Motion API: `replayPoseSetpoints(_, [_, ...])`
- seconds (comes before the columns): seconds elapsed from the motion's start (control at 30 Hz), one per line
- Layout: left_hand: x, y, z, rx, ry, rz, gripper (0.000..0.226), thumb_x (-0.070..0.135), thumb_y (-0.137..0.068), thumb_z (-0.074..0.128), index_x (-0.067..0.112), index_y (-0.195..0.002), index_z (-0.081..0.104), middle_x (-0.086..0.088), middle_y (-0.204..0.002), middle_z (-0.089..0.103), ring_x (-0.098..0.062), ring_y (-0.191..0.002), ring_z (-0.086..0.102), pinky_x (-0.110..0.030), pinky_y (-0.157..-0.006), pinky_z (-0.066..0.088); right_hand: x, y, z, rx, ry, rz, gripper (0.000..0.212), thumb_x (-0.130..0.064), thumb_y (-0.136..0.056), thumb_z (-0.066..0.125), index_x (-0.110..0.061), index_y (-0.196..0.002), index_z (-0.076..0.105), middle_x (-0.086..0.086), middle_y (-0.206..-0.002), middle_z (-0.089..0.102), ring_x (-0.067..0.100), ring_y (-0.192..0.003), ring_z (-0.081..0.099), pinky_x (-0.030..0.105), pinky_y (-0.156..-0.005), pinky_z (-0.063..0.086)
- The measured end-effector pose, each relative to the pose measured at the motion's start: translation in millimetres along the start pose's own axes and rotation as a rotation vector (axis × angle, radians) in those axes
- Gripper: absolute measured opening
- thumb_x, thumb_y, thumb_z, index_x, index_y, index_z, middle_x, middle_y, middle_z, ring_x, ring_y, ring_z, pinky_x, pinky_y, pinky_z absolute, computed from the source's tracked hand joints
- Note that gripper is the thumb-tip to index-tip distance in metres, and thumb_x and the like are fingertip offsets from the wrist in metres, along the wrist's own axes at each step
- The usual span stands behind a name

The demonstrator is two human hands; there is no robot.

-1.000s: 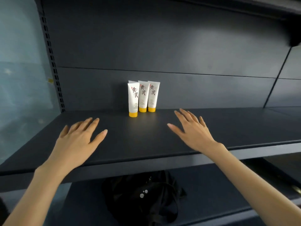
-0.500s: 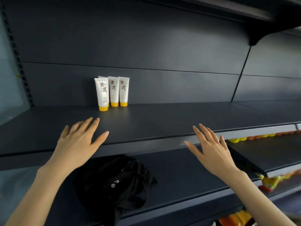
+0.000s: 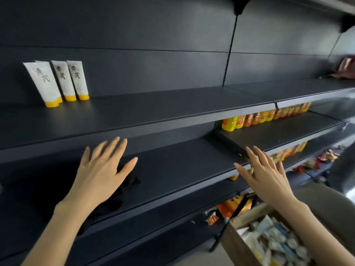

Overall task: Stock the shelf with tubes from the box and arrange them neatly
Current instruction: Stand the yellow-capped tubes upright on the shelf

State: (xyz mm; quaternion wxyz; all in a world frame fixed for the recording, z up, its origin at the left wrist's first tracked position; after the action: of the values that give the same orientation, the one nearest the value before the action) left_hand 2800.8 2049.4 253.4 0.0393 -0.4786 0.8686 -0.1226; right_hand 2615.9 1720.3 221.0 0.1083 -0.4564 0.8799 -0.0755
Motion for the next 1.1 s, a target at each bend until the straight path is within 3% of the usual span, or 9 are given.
replayPoseSetpoints(0.2, [80,-1,43,-0.071,0.019,0.194,0.095,0.071,-0.073,-0.014,0.025,-0.151,0.014,0.006,-0.158,0.017,-0.017,-0.145,0.017,-0.045,-0.117,0.013,72,27,28,-0.087,0.015,0.143,0.091,-0.074,-0.073,0.0,-0.03,-0.152,0.003,-0.005,-0.16,0.002,0.017,-0.147,0.001,0.053,-0.115,0.011])
replayPoseSetpoints(0.4, [138,-28,95,-0.192,0.178,0.346,0.085,0.074,-0.082,-0.003,0.027,-0.151,0.011,0.01,-0.159,0.013,-0.011,-0.146,0.012,-0.04,-0.118,0.009,125,51,62,-0.169,-0.007,0.304,0.074,-0.064,-0.09,0.022,-0.027,-0.152,0.006,-0.002,-0.16,0.003,0.021,-0.147,-0.001,0.055,-0.116,0.007])
replayPoseSetpoints(0.6, [201,-62,157,-0.354,0.255,0.474,0.073,0.062,-0.089,0.013,0.026,-0.151,0.01,0.007,-0.16,0.01,-0.012,-0.146,0.009,-0.04,-0.118,0.008,179,71,89,-0.168,-0.012,0.498,0.075,-0.066,-0.089,0.024,-0.027,-0.152,0.012,-0.001,-0.16,0.011,0.022,-0.147,0.007,0.054,-0.115,0.008])
replayPoseSetpoints(0.7, [230,-74,185,-0.41,0.263,0.538,0.076,0.065,-0.086,0.011,0.025,-0.151,0.011,0.006,-0.16,0.012,-0.013,-0.146,0.01,-0.041,-0.118,0.008,205,86,107,-0.179,-0.031,0.611,0.076,-0.067,-0.089,0.025,-0.026,-0.151,0.015,0.001,-0.159,0.013,0.022,-0.147,0.009,0.053,-0.117,0.011])
replayPoseSetpoints(0.93, [304,-86,247,-0.556,0.203,0.644,0.071,0.062,-0.091,0.013,0.027,-0.152,0.008,0.007,-0.16,0.011,-0.012,-0.146,0.008,-0.041,-0.118,0.007,253,123,164,-0.282,-0.065,0.769,0.071,-0.062,-0.093,0.028,-0.023,-0.151,0.016,0.002,-0.159,0.015,0.023,-0.146,0.014,0.052,-0.116,0.017])
replayPoseSetpoints(1.1, [351,-89,287,-0.682,0.222,0.615,0.067,0.06,-0.094,0.02,0.027,-0.152,0.01,0.006,-0.159,0.012,-0.013,-0.146,0.01,-0.04,-0.118,0.009,288,126,213,-0.378,-0.11,0.805,0.066,-0.057,-0.096,0.029,-0.022,-0.151,0.018,0.003,-0.159,0.016,0.024,-0.146,0.014,0.052,-0.115,0.015])
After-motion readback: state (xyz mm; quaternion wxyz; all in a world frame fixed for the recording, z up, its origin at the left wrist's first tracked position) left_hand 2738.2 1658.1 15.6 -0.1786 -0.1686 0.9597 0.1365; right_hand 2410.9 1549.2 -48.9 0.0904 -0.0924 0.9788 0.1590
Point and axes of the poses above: each hand's wrist, its own y-axis away from the middle knuckle, its own z-axis out of the palm, x = y × z, the point moved 8 cm from there along -y, towards the middle knuckle
